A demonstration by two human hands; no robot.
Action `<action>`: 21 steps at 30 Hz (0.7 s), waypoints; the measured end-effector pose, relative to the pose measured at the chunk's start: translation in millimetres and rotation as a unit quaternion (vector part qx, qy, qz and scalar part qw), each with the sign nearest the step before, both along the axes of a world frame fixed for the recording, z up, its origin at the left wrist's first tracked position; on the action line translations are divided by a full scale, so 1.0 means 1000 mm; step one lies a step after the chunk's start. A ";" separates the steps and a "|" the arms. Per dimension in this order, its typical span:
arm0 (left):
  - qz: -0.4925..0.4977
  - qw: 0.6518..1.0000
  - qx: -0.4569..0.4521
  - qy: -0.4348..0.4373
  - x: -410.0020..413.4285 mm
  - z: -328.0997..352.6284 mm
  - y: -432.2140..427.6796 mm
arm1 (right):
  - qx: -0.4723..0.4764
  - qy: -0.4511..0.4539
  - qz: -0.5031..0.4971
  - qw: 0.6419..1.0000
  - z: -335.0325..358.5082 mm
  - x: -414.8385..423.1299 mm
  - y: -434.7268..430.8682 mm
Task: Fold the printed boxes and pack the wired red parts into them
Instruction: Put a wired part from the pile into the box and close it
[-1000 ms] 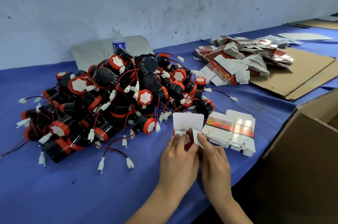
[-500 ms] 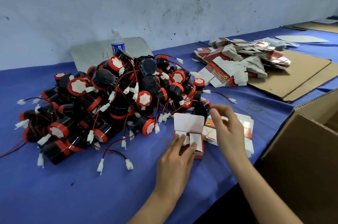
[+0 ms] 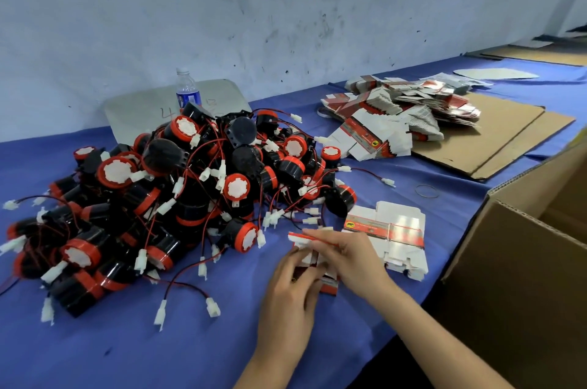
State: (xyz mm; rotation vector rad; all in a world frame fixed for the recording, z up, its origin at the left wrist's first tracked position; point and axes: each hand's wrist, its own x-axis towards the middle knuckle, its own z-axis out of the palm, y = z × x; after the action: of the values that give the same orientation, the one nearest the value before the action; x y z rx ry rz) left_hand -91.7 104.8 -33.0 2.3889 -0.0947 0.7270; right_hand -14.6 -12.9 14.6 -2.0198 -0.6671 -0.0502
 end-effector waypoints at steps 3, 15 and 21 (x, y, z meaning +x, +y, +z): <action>0.001 0.993 -0.118 -0.027 -0.003 0.003 0.001 | 0.026 -0.023 0.004 0.999 -0.021 -0.012 -0.003; -0.025 0.924 -0.379 0.047 0.000 0.005 0.024 | 0.015 -0.054 0.037 0.998 -0.035 -0.012 -0.010; -0.046 0.941 -0.334 0.036 0.001 0.002 0.030 | 0.009 -0.043 0.059 0.997 -0.033 -0.012 -0.013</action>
State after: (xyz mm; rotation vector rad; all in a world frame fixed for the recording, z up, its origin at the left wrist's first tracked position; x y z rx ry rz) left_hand -90.8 134.4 -30.5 1.7421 0.0654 0.5181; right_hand -26.2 -25.8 -18.8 -1.9649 -0.8373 -0.0731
